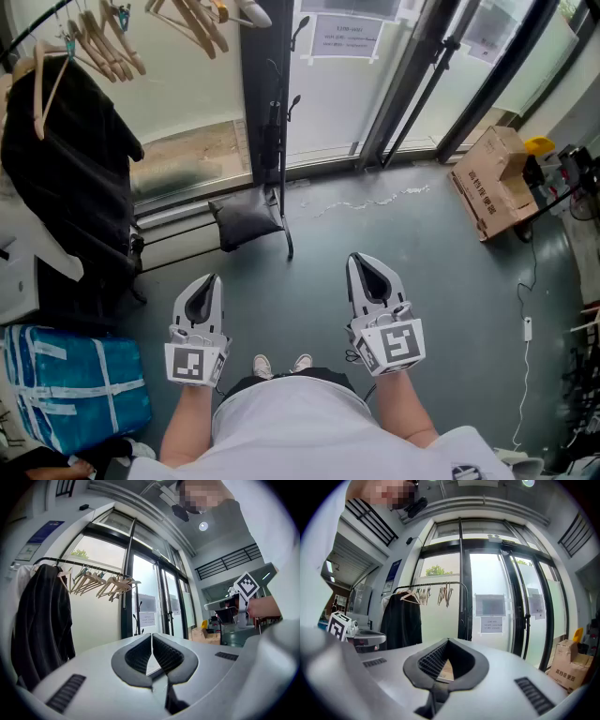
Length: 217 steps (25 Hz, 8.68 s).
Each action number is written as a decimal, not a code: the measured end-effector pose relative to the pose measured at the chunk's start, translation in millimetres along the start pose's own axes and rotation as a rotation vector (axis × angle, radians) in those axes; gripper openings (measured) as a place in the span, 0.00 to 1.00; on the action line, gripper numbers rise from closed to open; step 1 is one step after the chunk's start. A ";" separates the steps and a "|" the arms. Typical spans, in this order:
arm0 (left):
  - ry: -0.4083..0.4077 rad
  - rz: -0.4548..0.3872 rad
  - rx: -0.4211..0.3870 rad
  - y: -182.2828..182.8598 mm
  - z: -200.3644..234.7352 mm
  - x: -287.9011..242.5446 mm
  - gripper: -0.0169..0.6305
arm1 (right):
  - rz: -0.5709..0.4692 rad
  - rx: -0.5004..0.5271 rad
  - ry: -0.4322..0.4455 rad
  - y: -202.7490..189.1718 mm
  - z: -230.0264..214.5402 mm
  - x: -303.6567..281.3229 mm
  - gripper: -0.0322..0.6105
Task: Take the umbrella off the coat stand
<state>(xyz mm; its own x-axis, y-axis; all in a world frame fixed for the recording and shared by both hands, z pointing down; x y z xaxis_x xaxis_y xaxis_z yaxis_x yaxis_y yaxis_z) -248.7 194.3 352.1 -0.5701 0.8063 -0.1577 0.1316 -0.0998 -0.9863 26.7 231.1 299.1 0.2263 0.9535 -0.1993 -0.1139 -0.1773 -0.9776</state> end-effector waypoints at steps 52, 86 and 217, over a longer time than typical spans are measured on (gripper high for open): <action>-0.178 0.089 0.051 -8.5 97.3 -298.2 0.07 | 0.024 -0.085 -0.017 19.0 -104.0 -230.9 0.08; -0.206 0.411 0.137 -140.0 132.7 -528.5 0.62 | -0.092 -0.054 0.216 -35.6 -163.3 -317.8 0.08; -0.276 0.094 0.144 2.1 145.6 -540.9 0.43 | -0.071 -0.134 0.303 6.3 -133.9 -329.3 0.08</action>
<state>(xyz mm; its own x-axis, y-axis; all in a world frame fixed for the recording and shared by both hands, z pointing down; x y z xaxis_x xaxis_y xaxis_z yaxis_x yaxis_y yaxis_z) -58.2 -327.0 428.2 -0.7617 0.6031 -0.2369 0.0898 -0.2638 -0.9604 81.0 -116.6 349.4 0.5087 0.8523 -0.1215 0.0366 -0.1625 -0.9860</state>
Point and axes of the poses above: the fingertips, and each gripper's own axes: x backward along the fingers, z to its left, y out of its top, the point moved 5 cm from there along x, backward along the fingers, and after that the axes turned 8 degrees about z, right-handed, at the moved point
